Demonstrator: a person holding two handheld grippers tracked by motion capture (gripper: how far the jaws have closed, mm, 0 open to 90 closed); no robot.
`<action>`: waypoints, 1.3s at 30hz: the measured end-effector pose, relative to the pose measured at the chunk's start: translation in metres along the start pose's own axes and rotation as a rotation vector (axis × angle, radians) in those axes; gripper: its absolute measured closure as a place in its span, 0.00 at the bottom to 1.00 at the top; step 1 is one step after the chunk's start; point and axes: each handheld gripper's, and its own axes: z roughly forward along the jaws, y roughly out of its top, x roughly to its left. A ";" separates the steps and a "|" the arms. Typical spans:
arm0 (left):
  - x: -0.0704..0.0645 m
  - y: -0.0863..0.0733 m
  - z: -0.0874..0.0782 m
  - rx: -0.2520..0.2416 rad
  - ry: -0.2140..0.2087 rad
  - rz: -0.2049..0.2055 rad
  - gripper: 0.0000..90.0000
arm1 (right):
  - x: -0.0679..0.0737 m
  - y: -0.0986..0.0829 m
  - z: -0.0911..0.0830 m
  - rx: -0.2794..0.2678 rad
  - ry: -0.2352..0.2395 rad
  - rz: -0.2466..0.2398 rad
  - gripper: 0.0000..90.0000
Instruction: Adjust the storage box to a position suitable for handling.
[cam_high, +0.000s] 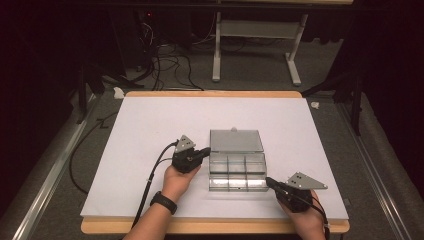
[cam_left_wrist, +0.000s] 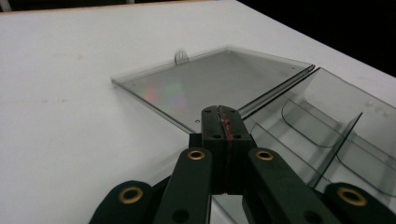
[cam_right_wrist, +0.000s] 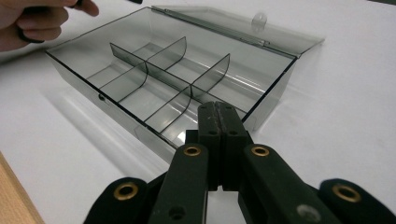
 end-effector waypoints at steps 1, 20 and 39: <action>0.000 -0.001 -0.003 0.002 0.003 0.002 1.00 | 0.000 0.000 -0.001 -0.009 0.001 0.005 1.00; 0.037 -0.003 -0.073 0.029 0.128 0.092 0.93 | -0.031 -0.010 -0.013 -0.003 -0.103 0.072 0.96; 0.065 0.003 -0.085 0.028 0.228 0.204 0.69 | -0.059 -0.027 -0.020 0.057 -0.169 0.155 0.92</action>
